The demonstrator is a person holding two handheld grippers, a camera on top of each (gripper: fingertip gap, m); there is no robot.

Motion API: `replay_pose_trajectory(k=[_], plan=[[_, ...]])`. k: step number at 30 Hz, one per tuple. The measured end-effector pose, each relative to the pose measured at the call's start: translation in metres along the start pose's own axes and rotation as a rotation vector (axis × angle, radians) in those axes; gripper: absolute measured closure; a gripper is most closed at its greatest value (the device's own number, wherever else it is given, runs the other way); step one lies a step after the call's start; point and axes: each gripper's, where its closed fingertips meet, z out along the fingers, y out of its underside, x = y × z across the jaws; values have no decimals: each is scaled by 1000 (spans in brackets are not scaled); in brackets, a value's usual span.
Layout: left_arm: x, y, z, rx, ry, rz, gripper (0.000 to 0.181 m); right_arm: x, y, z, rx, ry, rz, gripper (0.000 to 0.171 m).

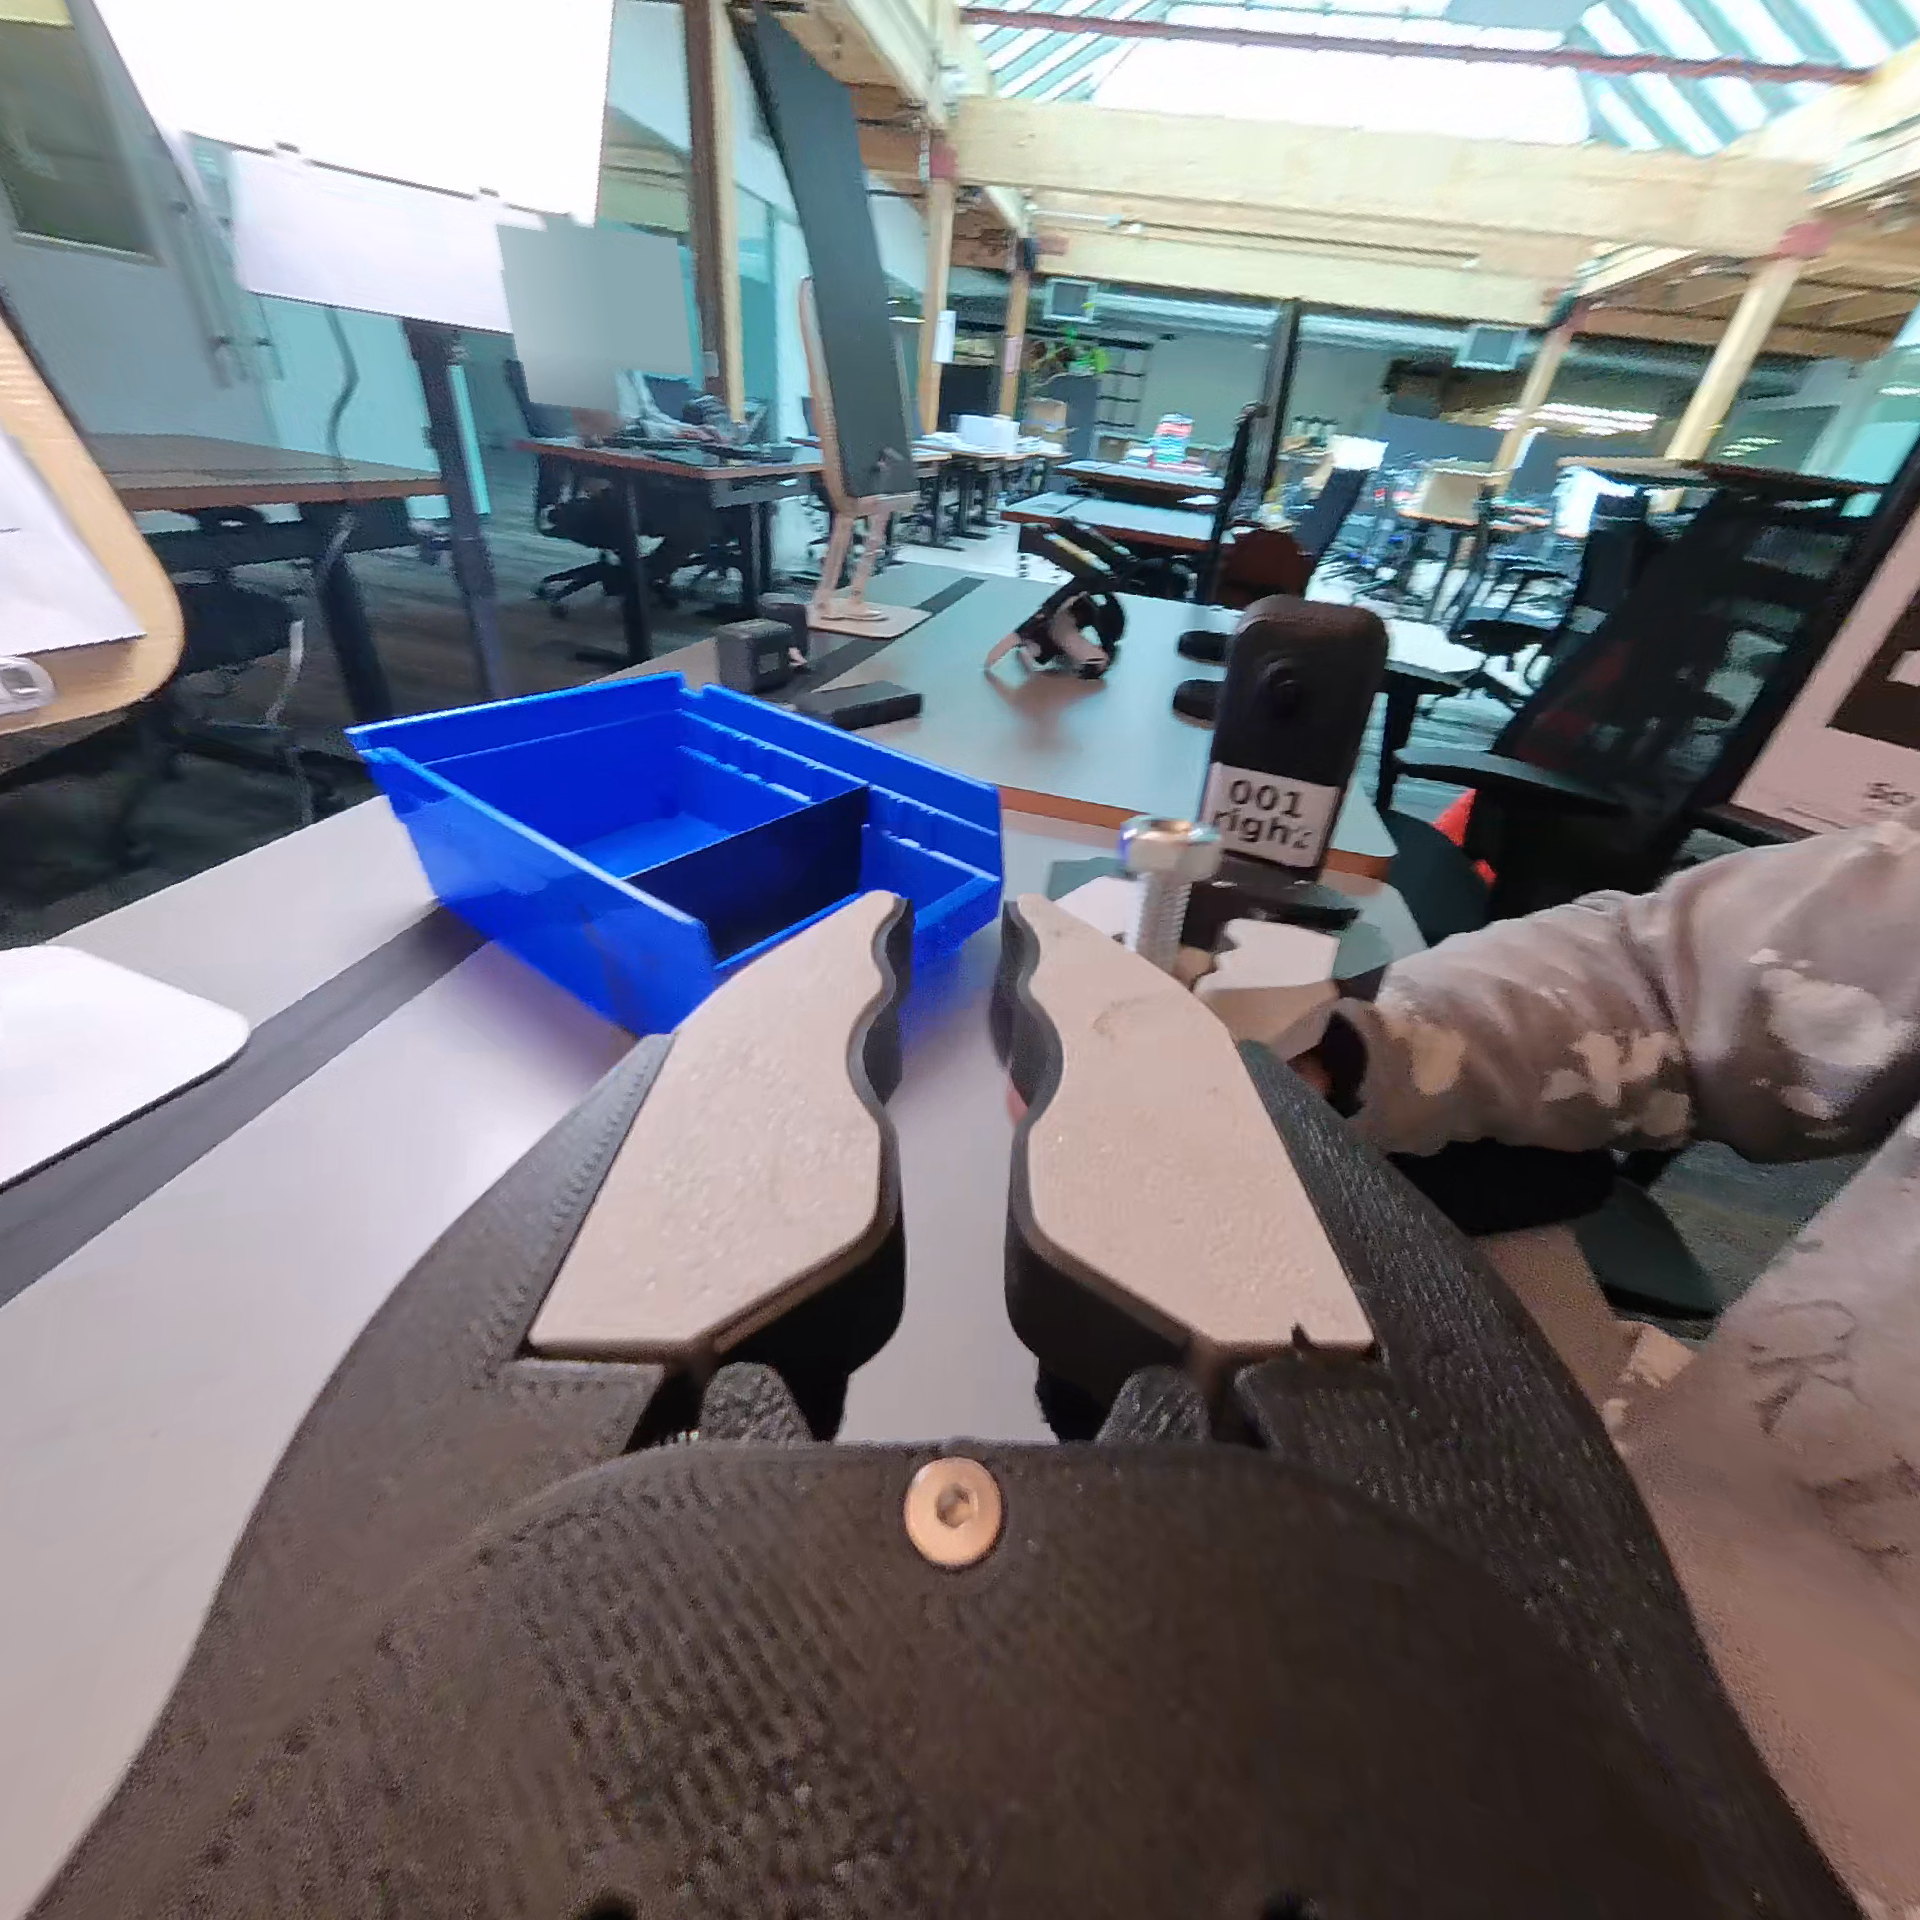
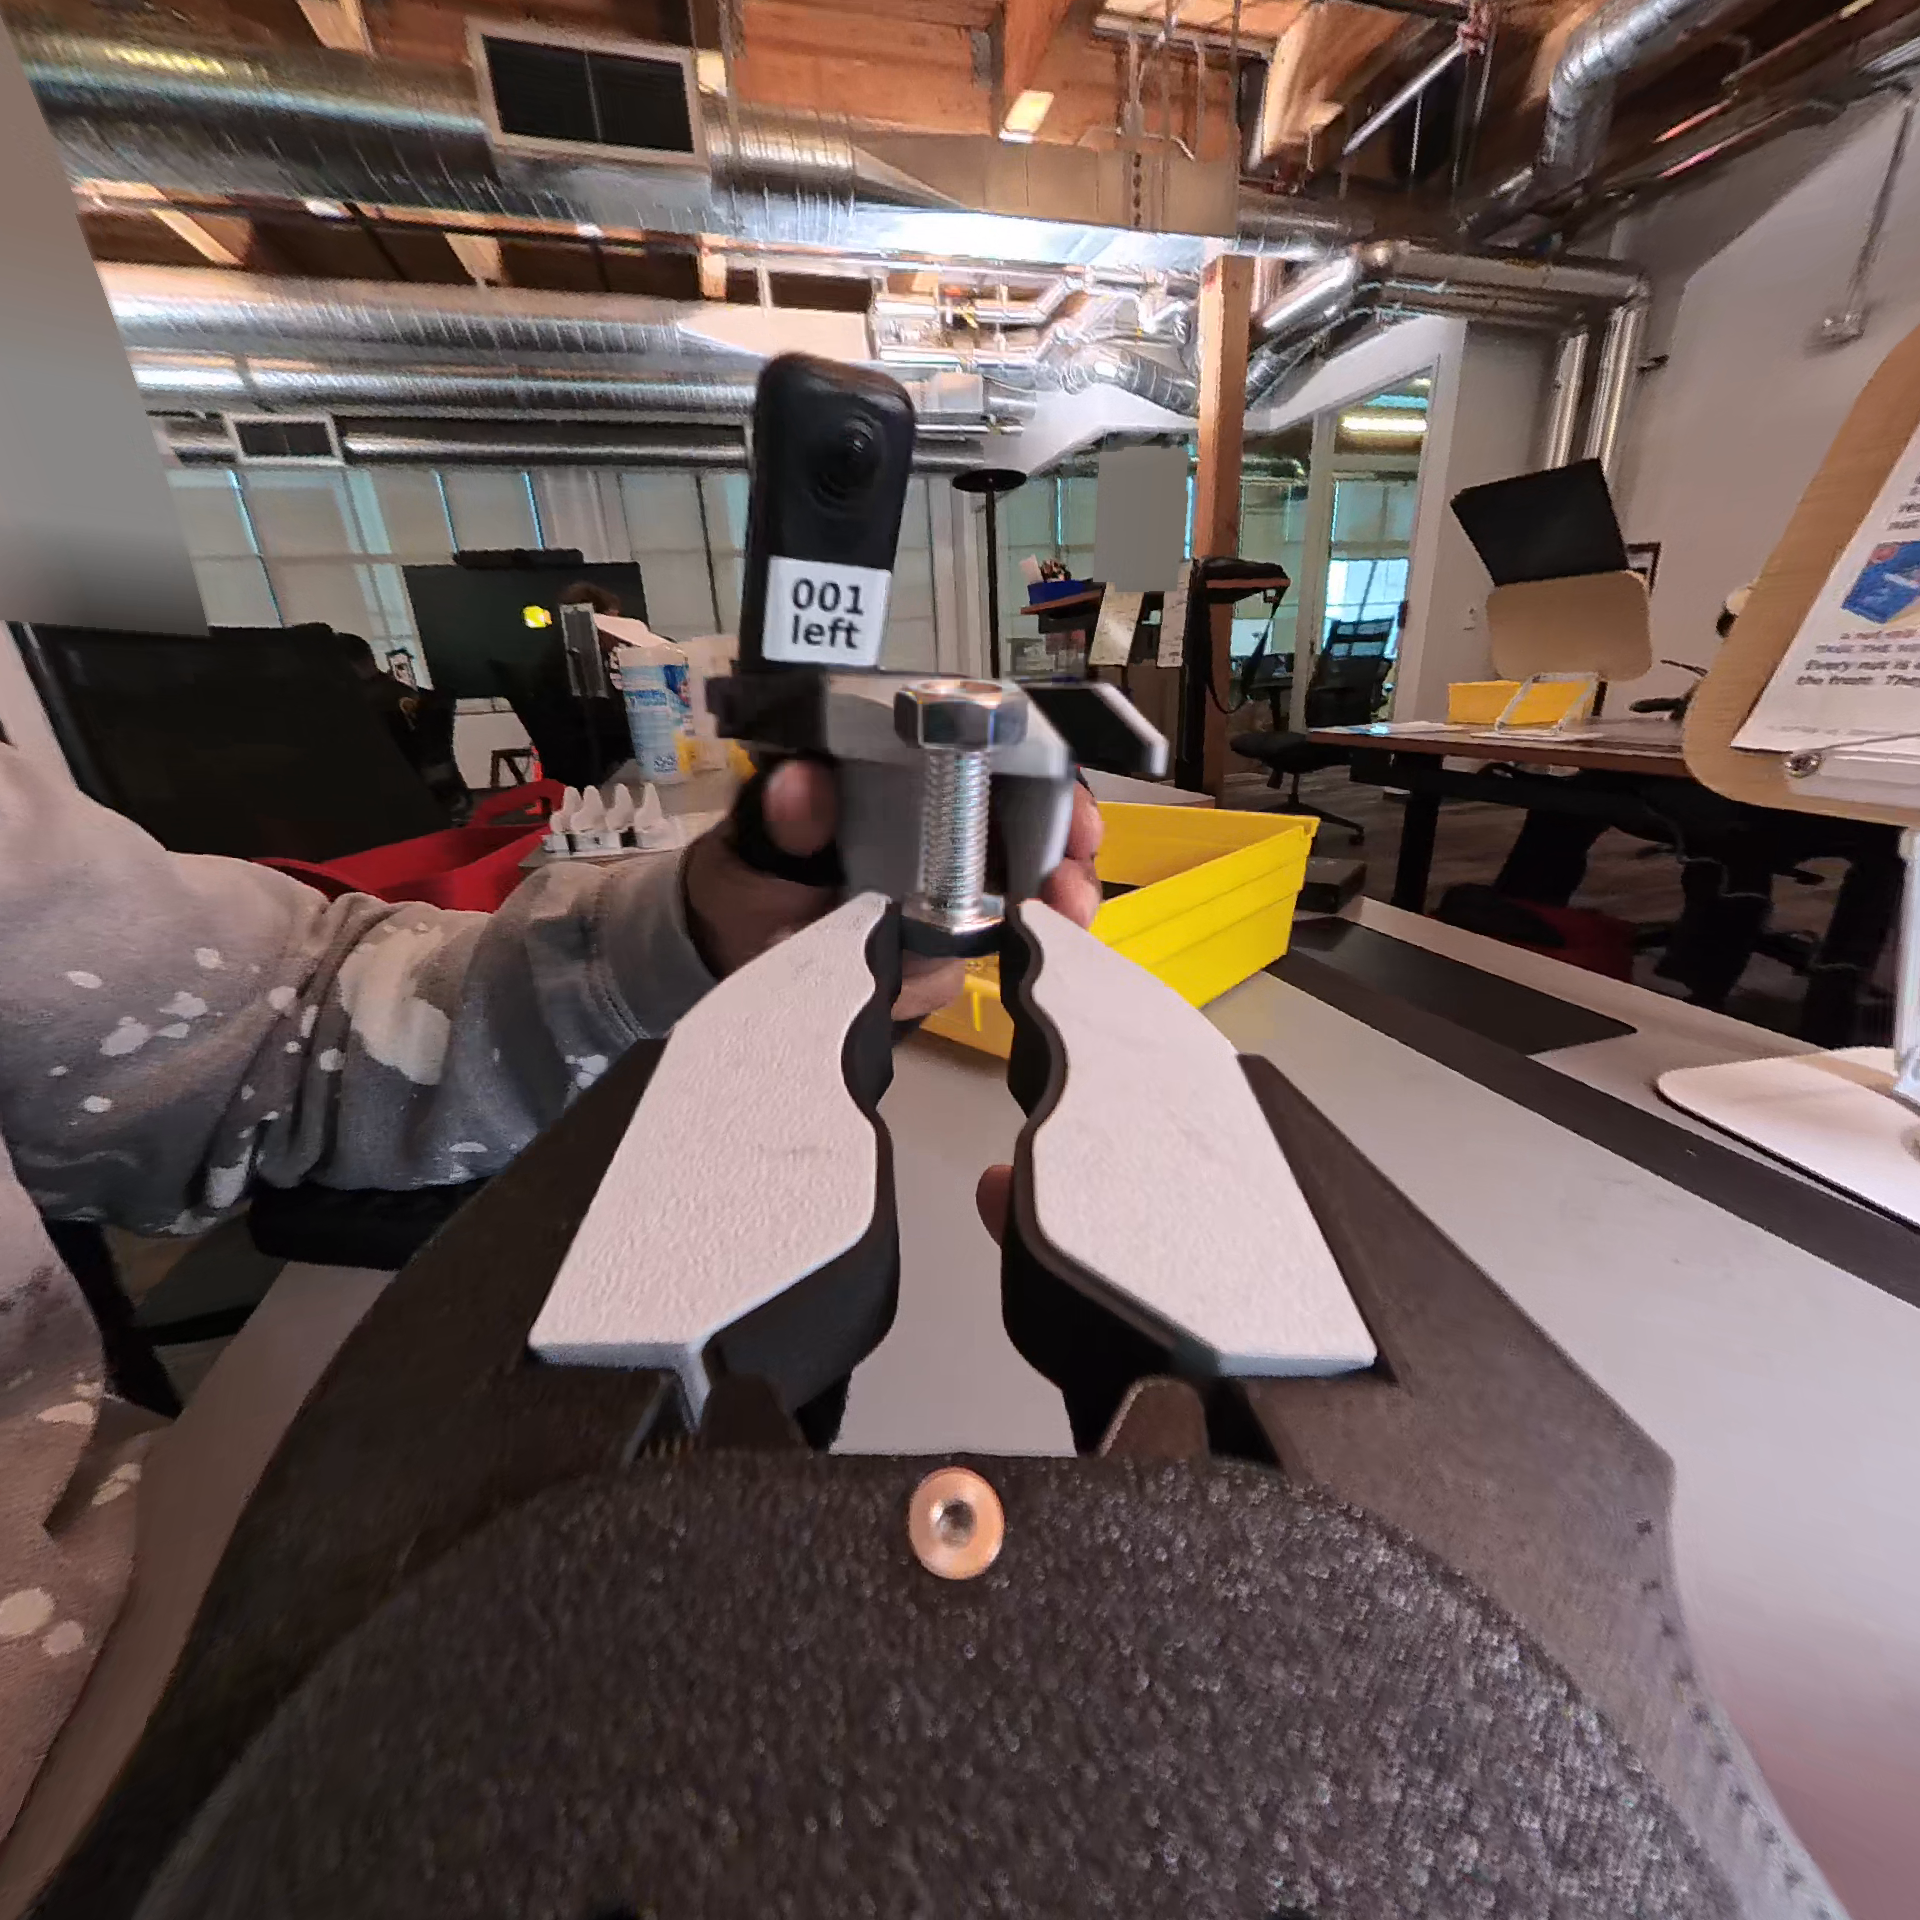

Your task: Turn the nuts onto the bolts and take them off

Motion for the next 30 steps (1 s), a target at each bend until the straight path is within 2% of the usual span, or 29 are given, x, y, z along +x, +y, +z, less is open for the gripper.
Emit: replay_pose_trajectory(k=[4,8,12,14,16,21,24,26,27,28,30], plan=[[8,-10,-6,63,84,-60,158,3,-2,-2,1,13,-7,153],[28,-5,3,32,158,-50,146,10,6,-1,-44,57,-8,153],[22,-2,6,27,127,-47,148,6,5,0,-42,47,-23,153],[7,-4,1,43,70,-78,158,3,-2,-4,2,18,-15,153],[2,-3,-3,50,69,-95,158,4,-7,-6,12,24,-28,153],[24,-6,3,62,161,-93,147,11,2,-4,-30,62,-26,153],[24,0,9,37,150,-85,146,7,6,0,-51,56,-38,153],[20,-1,6,47,150,-103,147,6,4,-1,-37,50,-31,153],[10,-1,4,45,104,-114,159,5,0,-3,-14,32,-20,153],[0,1,2,39,54,-102,160,4,-4,-5,7,20,-18,153],[-5,3,-2,47,60,-131,157,5,-7,-7,12,28,-34,153]])
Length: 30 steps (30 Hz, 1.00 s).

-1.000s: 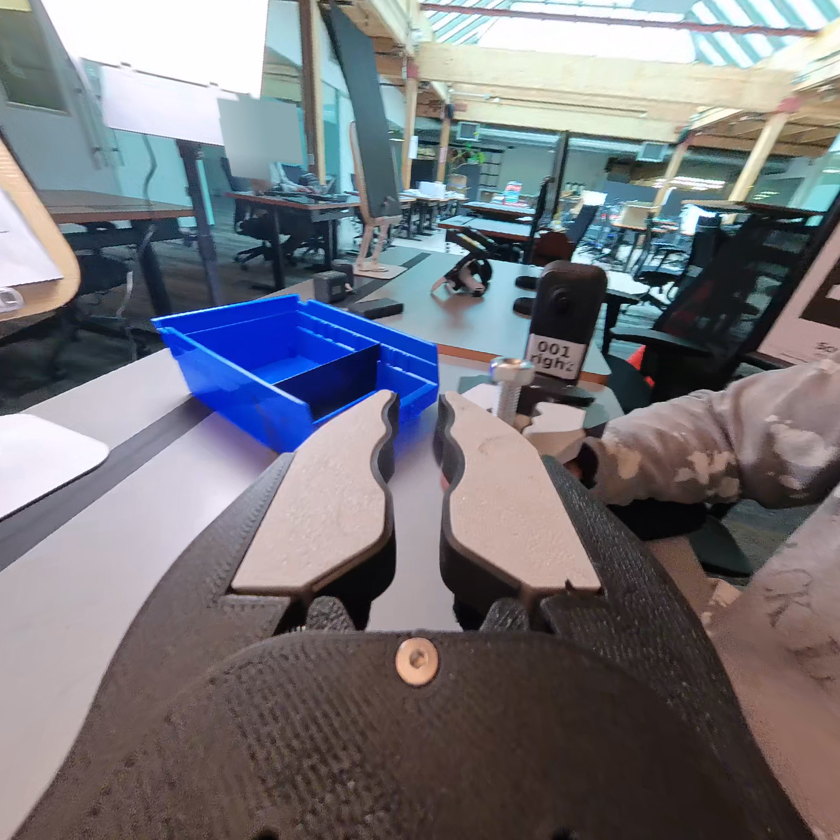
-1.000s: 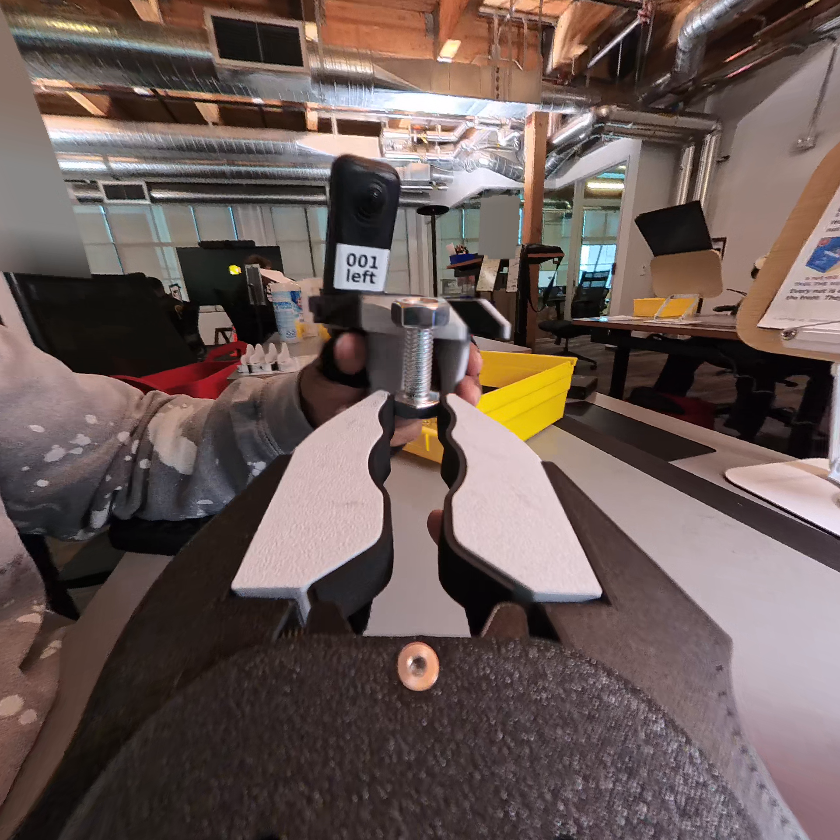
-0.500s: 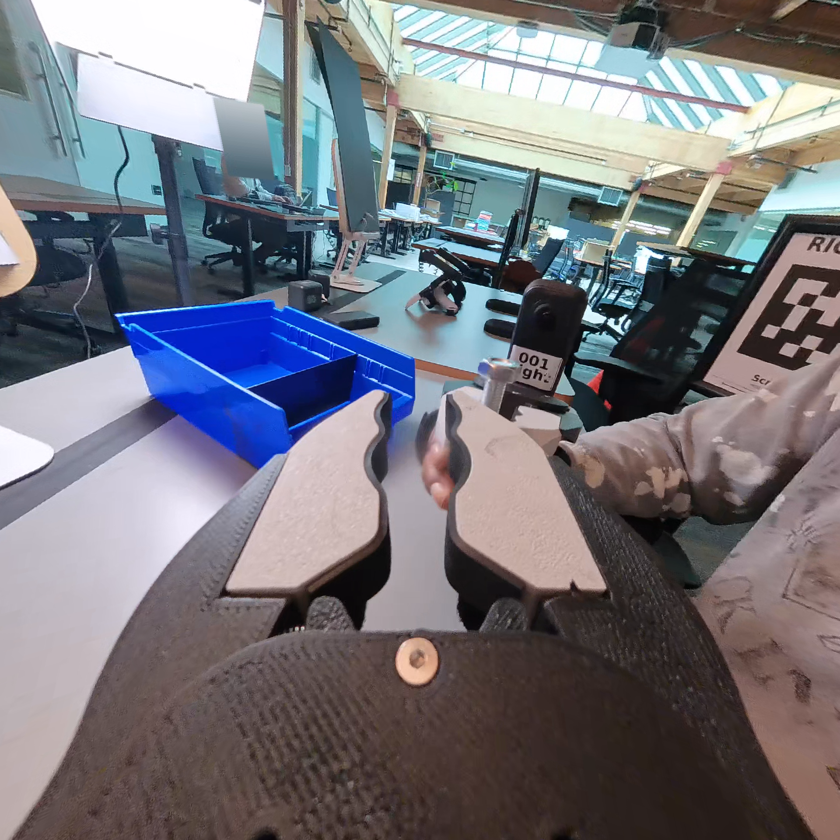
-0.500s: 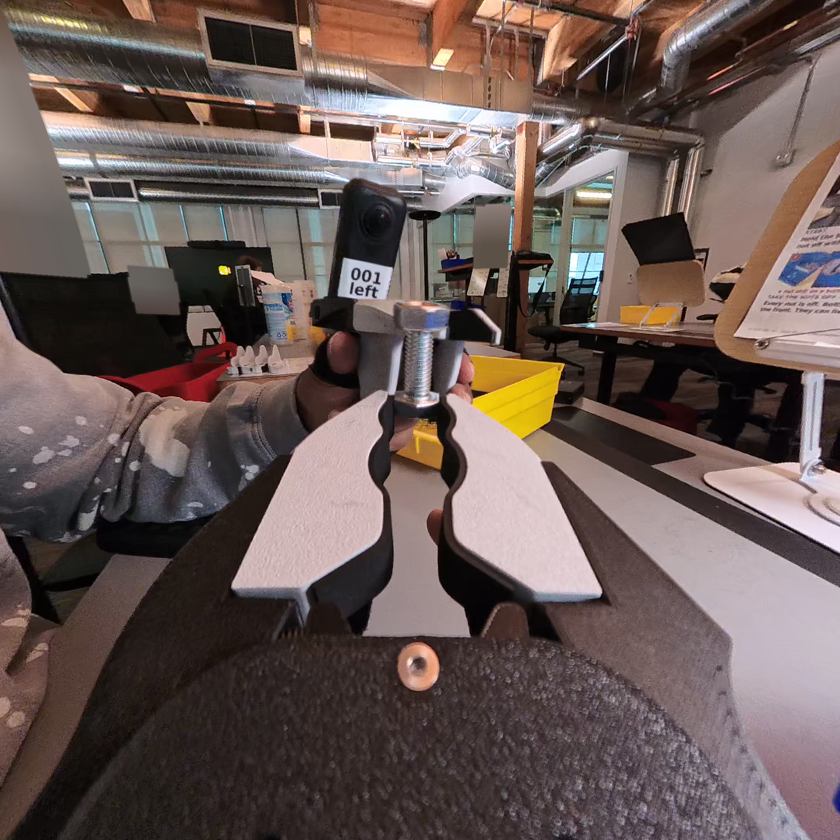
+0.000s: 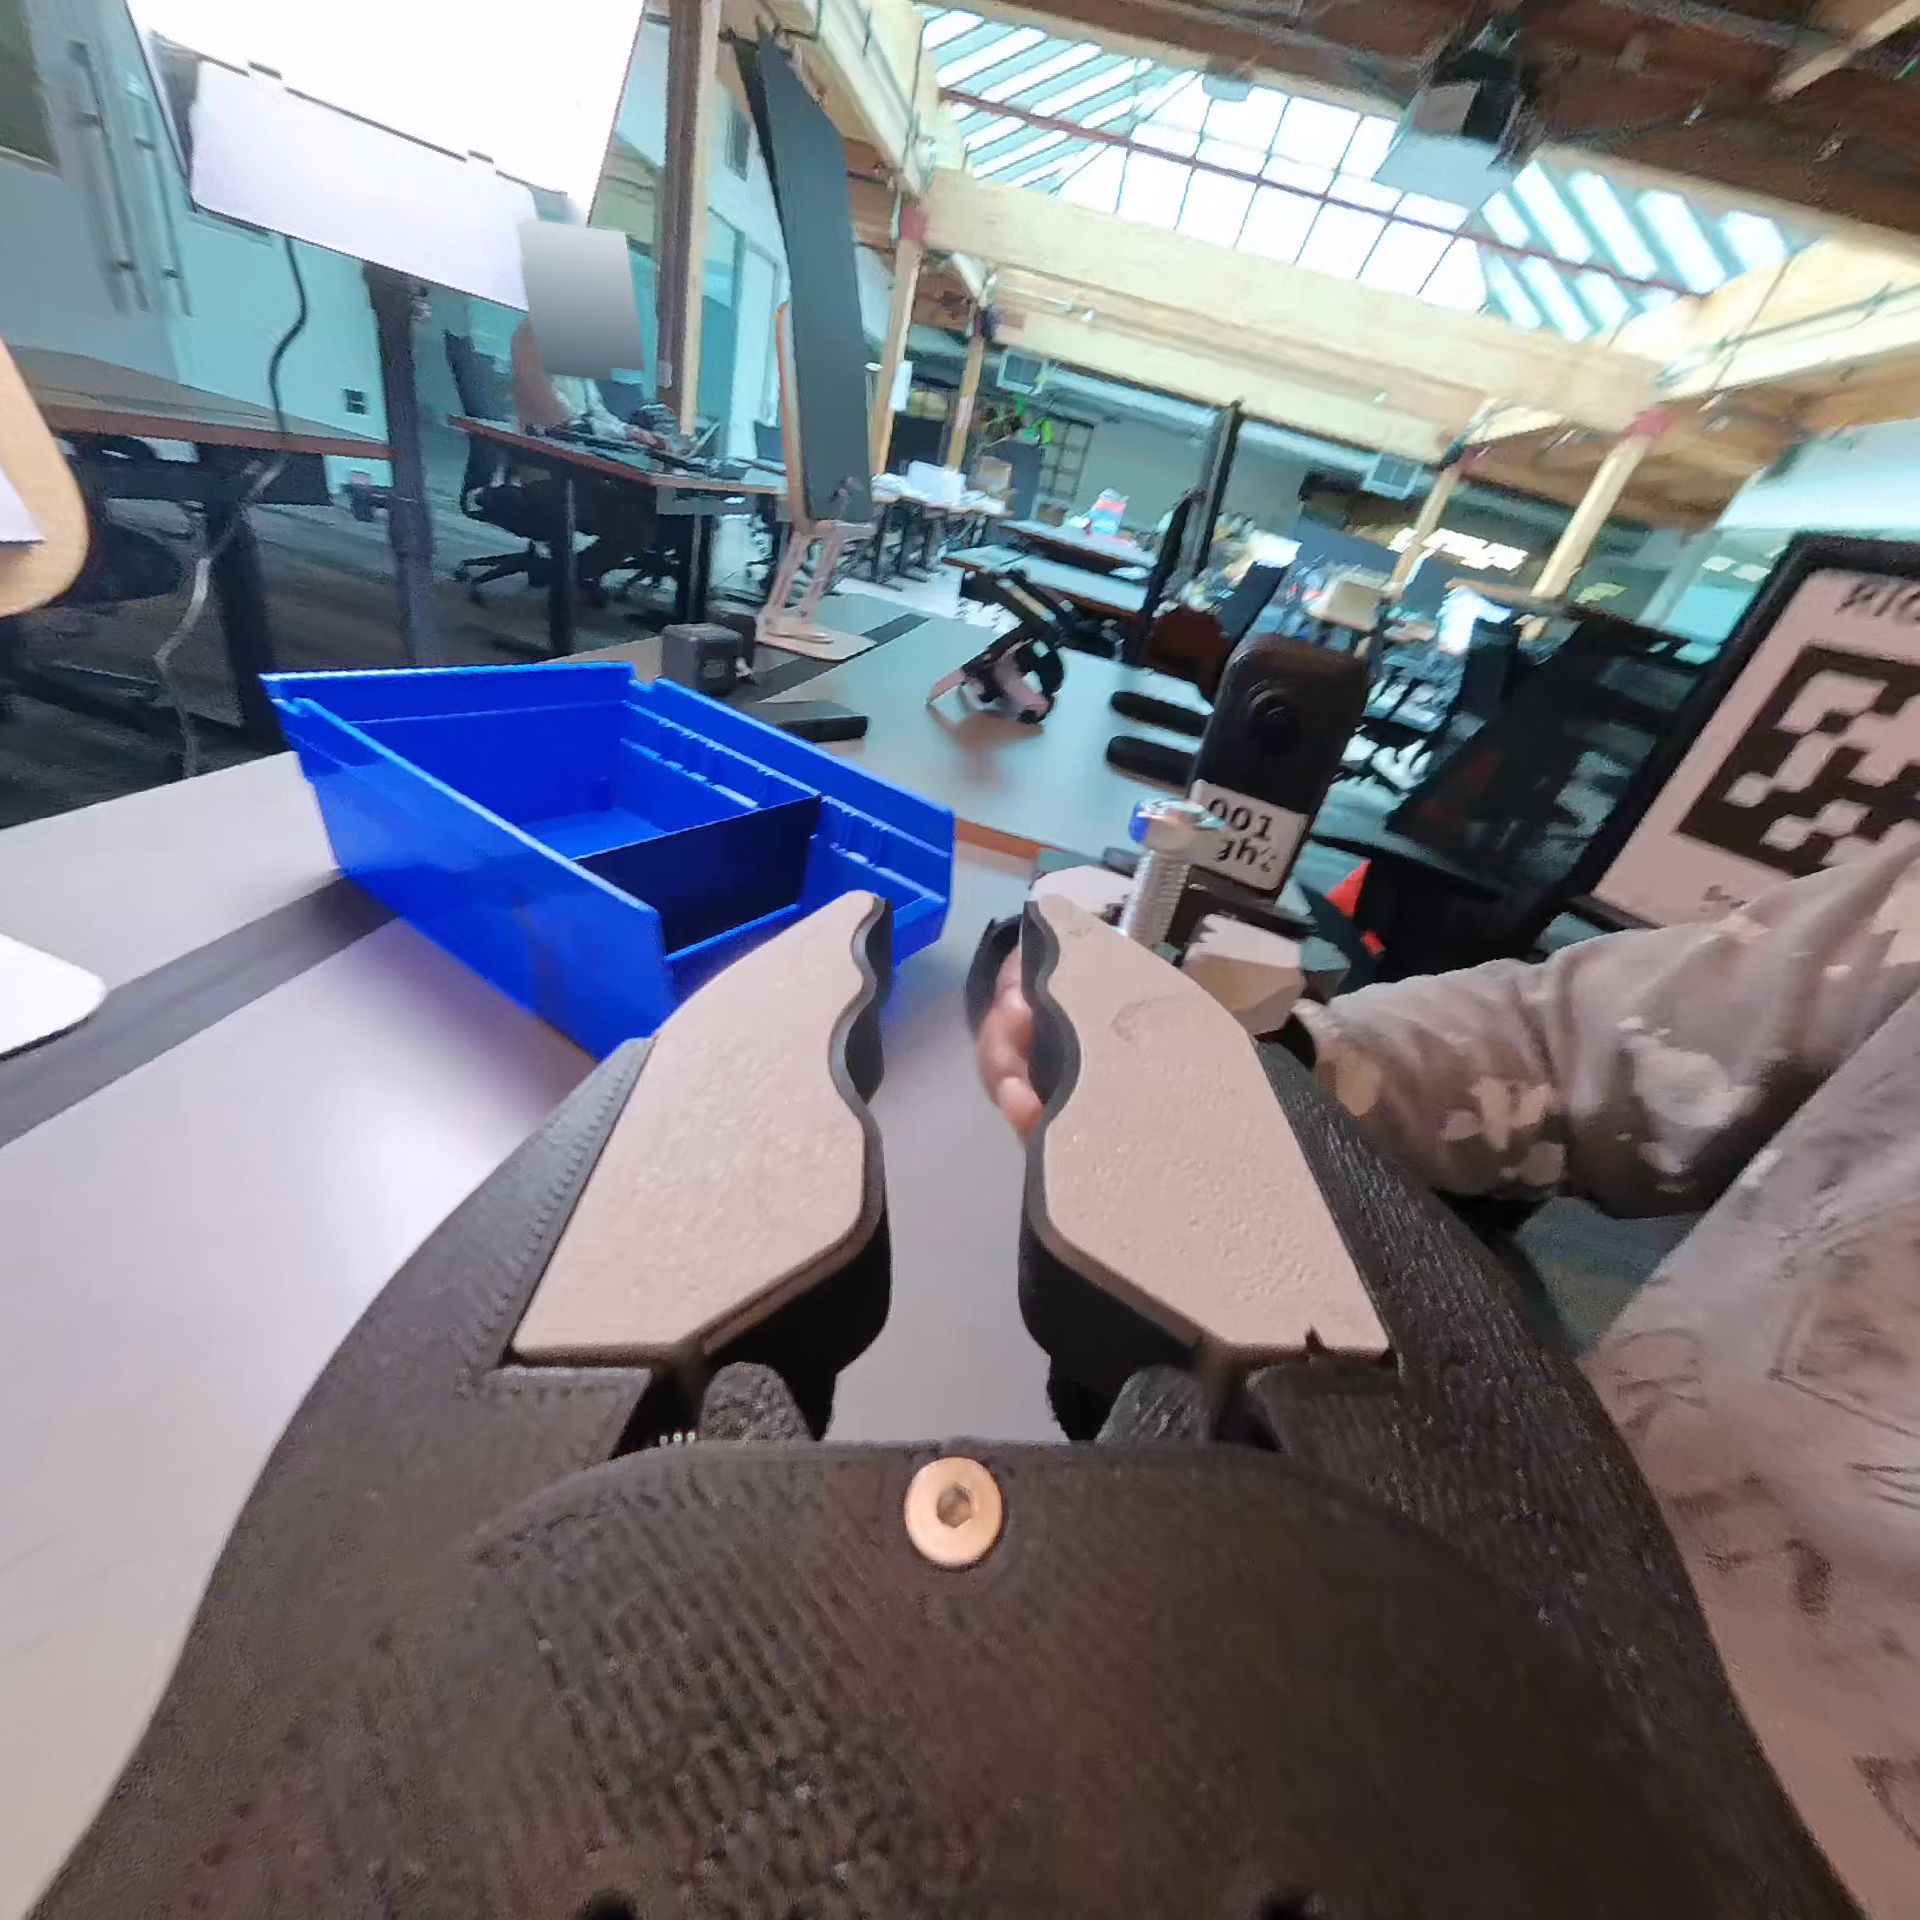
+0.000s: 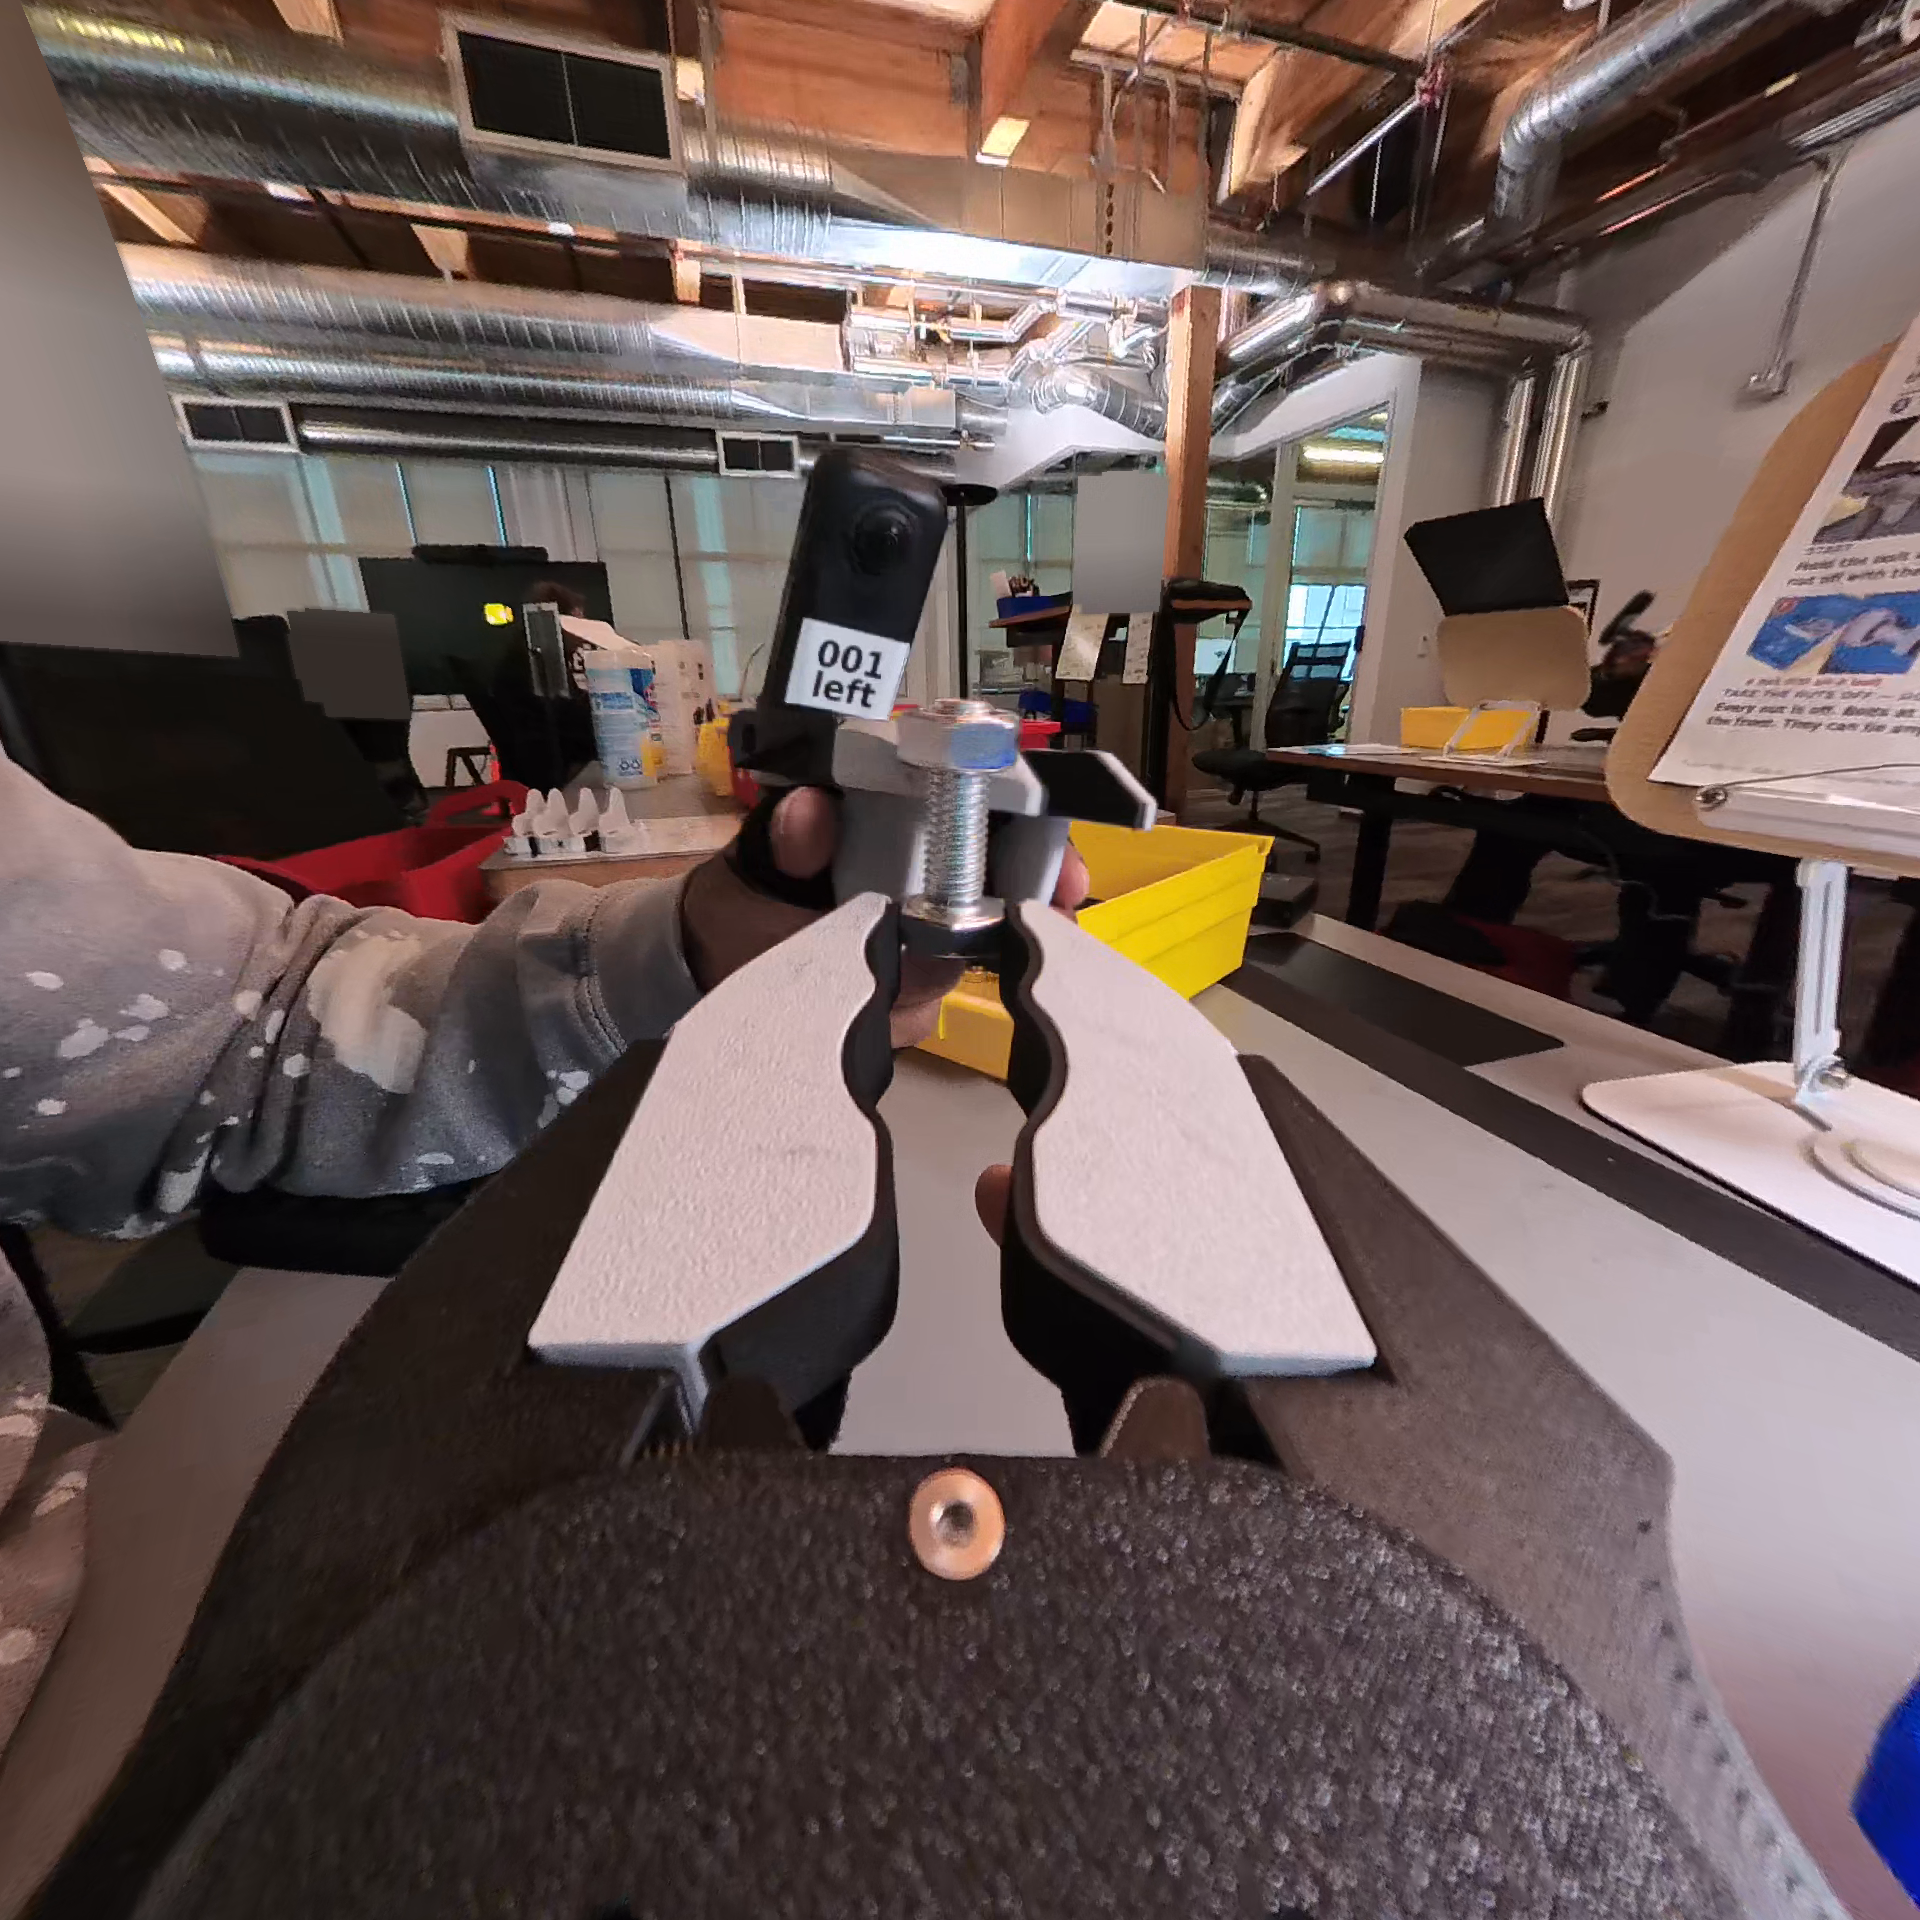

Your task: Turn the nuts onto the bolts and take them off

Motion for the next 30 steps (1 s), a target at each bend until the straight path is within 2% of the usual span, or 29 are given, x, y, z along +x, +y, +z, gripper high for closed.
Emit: replay_pose_trajectory(k=[5,9,10,11,12,14,21,25,26,28,30], plan=[[25,0,9,3,104,2,146,6,10,2,-44,39,8,153],[26,4,14,-22,89,31,145,1,11,5,-54,27,-1,153],[24,3,12,-21,91,15,146,1,9,3,-40,22,6,153],[14,1,9,-16,40,-3,160,1,6,1,-13,7,20,153],[4,1,6,-10,-10,8,162,0,1,-1,11,-7,26,153],[-1,1,1,-5,-9,-17,159,1,-3,-3,18,1,9,153],[31,2,14,-14,106,11,145,5,10,3,-45,38,8,153],[25,3,13,-23,85,1,147,2,8,3,-28,26,10,153],[15,2,10,-21,30,-9,162,2,4,0,-2,14,24,153],[1,1,4,-15,-33,13,161,2,-3,-3,26,4,22,153],[4,-1,3,-1,3,-31,156,3,-5,-3,24,15,4,153]])
